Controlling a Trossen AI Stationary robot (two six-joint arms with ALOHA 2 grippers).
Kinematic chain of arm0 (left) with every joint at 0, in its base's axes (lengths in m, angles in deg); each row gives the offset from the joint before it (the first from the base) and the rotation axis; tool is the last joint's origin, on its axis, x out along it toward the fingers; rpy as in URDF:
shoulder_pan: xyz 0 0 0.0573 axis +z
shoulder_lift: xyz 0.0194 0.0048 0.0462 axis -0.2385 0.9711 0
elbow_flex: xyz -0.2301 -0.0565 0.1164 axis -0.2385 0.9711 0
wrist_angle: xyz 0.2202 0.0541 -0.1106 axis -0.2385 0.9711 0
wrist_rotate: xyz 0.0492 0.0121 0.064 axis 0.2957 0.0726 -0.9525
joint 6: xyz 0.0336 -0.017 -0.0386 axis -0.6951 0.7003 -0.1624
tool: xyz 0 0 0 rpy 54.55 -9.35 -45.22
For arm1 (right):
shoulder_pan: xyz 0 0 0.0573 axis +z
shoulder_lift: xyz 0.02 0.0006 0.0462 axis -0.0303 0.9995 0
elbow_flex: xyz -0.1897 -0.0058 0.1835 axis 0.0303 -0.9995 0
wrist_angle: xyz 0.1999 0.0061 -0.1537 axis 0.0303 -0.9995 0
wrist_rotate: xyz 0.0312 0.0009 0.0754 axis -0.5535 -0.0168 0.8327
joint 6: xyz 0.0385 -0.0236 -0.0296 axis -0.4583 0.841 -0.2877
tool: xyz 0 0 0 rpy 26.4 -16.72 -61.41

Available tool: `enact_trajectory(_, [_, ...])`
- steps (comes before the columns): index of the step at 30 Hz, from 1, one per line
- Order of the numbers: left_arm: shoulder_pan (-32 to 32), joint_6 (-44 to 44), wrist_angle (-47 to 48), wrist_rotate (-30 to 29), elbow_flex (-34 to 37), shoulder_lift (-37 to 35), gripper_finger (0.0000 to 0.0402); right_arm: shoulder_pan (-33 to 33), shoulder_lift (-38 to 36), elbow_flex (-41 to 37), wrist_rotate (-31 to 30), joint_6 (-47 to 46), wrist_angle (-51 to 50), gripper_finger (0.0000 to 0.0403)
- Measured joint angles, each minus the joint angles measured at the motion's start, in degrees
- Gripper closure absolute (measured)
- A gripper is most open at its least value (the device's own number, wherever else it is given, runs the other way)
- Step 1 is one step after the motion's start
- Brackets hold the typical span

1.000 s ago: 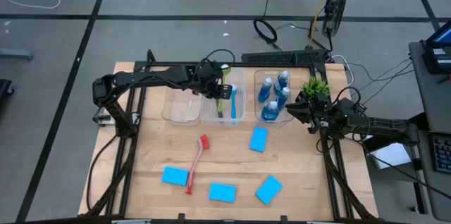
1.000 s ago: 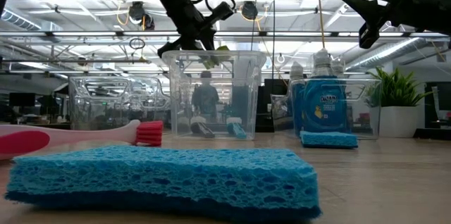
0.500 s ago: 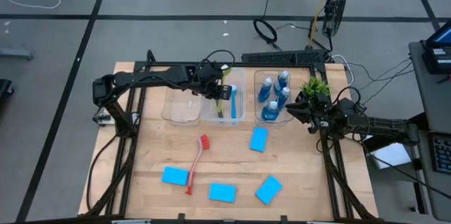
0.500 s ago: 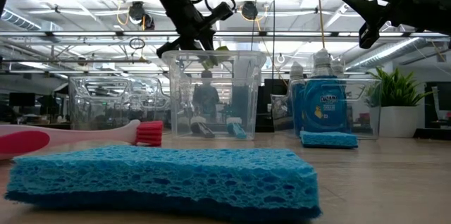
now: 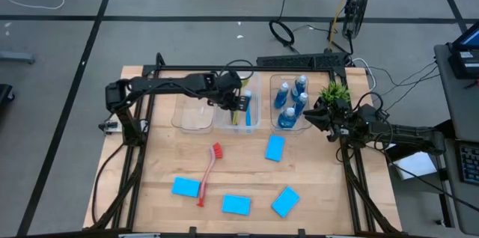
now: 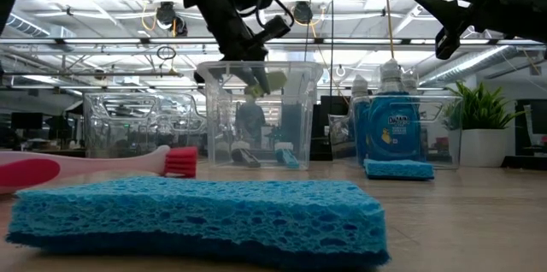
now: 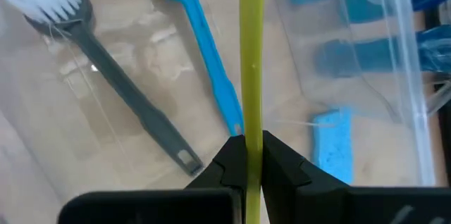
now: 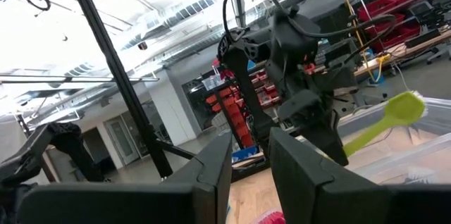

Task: Pick & Place Kitchen Sink Supplies
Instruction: Put the yellow green dishwashing brush into the transparent white bin

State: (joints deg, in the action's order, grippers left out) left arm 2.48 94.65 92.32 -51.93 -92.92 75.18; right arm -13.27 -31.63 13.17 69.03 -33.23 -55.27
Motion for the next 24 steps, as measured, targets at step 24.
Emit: enact_trajectory(24, [0.22,0.49,-0.48,-0.33,-0.02,-0.11,0.0354,-0.01,0.0,-0.02,0.2,-0.78,0.02,0.0316])
